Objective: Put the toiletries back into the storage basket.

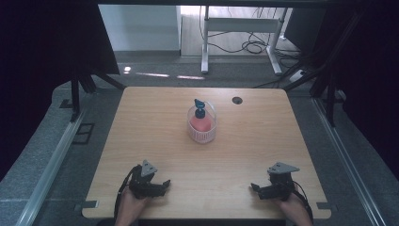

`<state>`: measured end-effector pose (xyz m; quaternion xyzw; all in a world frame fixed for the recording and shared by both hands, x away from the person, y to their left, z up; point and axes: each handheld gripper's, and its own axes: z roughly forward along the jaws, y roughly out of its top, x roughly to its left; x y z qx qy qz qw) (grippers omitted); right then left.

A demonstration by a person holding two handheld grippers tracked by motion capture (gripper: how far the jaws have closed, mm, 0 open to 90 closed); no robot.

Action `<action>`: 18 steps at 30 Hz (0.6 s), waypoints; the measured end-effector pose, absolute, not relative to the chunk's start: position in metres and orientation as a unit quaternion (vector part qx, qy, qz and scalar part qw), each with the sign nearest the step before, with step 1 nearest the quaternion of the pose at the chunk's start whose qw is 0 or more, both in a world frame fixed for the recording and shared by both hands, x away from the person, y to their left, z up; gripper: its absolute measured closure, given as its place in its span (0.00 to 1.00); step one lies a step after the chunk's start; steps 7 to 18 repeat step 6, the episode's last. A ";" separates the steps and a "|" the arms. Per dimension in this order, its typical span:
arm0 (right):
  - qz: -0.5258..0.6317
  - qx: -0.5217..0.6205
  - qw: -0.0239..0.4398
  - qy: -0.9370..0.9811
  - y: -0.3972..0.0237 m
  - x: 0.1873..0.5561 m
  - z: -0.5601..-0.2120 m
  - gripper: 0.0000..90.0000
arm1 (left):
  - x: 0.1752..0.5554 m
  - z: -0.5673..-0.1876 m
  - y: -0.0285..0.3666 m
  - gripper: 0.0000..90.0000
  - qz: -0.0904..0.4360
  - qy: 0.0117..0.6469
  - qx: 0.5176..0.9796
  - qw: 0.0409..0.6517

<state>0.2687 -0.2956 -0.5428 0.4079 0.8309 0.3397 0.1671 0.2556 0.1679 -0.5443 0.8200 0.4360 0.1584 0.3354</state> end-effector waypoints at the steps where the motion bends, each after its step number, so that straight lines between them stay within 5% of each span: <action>1: 0.340 0.408 0.167 0.831 -0.296 0.269 -0.543 0.00 | 0.256 -0.544 0.168 0.12 0.159 0.436 0.820 0.335; 18: 0.340 0.408 0.167 0.831 -0.295 0.269 -0.543 0.00 | 0.256 -0.545 0.168 0.12 0.159 0.435 0.820 0.335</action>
